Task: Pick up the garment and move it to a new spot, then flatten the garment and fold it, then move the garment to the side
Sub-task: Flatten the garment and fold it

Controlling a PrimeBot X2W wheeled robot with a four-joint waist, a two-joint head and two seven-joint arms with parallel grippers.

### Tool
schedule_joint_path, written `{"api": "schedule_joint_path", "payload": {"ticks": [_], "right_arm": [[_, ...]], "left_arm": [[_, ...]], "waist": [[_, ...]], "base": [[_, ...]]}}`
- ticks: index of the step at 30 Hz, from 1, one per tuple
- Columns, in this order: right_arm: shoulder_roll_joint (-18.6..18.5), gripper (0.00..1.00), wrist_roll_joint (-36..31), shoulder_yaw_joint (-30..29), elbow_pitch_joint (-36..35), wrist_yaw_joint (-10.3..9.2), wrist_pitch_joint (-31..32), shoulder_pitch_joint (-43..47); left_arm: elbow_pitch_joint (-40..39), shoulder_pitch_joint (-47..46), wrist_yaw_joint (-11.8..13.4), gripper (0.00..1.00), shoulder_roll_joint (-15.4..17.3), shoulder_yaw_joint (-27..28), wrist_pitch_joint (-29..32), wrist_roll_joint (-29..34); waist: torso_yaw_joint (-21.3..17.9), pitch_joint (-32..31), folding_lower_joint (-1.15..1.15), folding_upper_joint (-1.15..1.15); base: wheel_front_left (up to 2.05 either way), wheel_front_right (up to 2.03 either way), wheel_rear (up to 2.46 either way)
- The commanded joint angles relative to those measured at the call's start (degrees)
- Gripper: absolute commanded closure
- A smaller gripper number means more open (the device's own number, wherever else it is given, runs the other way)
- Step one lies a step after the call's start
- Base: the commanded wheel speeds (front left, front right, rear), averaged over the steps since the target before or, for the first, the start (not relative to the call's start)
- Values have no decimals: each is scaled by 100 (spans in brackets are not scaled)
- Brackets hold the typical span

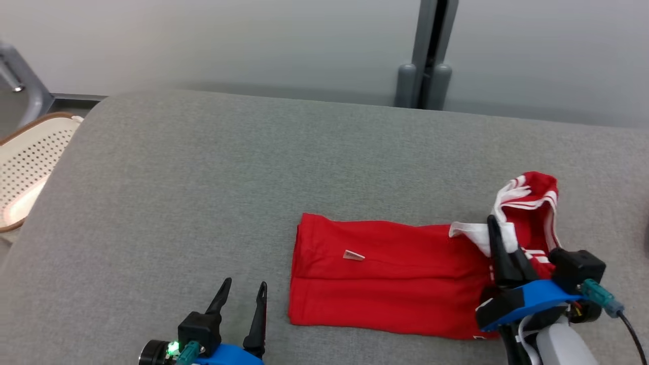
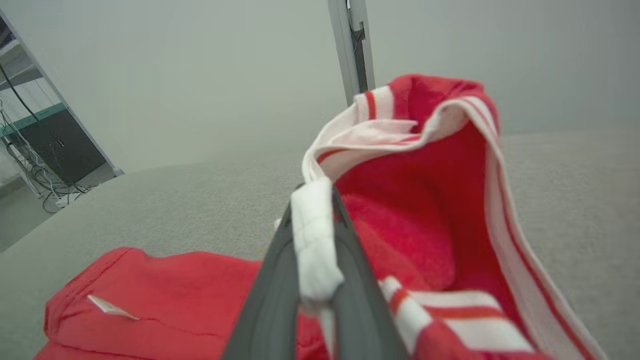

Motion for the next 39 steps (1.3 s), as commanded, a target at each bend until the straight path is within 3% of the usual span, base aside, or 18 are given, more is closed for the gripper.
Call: {"api": "schedule_joint_path", "payload": {"ticks": [1, 12, 13, 14, 18, 22, 32, 39], "right_arm": [[5, 100, 169, 210, -83, 0, -24, 89], [3, 100, 1097, 1992, 356, 0, -26, -328], [2, 25, 1156, 2099, 350, 1, -26, -388], [6, 0, 1235, 2214, 327, 0, -26, -437], [-7, 0, 1325, 2457, 175, 0, -25, -579], [-7, 0, 1146, 2253, 72, 0, -25, -563], [4, 0, -245, 626, -77, 0, -25, 52], [4, 0, -710, 64, -10, 0, -25, 627]], "left_arm": [[21, 26, 15, 0, 3, -13, -24, -13], [129, 159, 29, 0, 1, -125, -24, -49], [133, 166, 37, 0, 1, -126, -24, -50], [139, 170, 45, 0, 1, -117, -24, -56], [140, 219, 75, 0, 1, -44, -24, -69], [106, 206, 85, 0, 2, 12, -24, -73], [-98, 109, 114, 0, 2, 146, -24, 18], [-169, 316, 74, 0, 2, 242, -24, 157]], "waist": [[159, 23, 0, 0], [1058, -106, 0, 0], [1087, -117, 0, 0], [1099, -122, 0, 0], [1021, -155, 0, 0], [864, -182, 0, 0], [148, -277, 0, 0], [-204, -428, 0, 0]], "base": [[0, 0, 0], [0, 0, 0], [0, 0, 0], [0, 0, 0], [0, 0, 0], [0, 0, 0], [0, 0, 0], [0, 0, 0]]}}
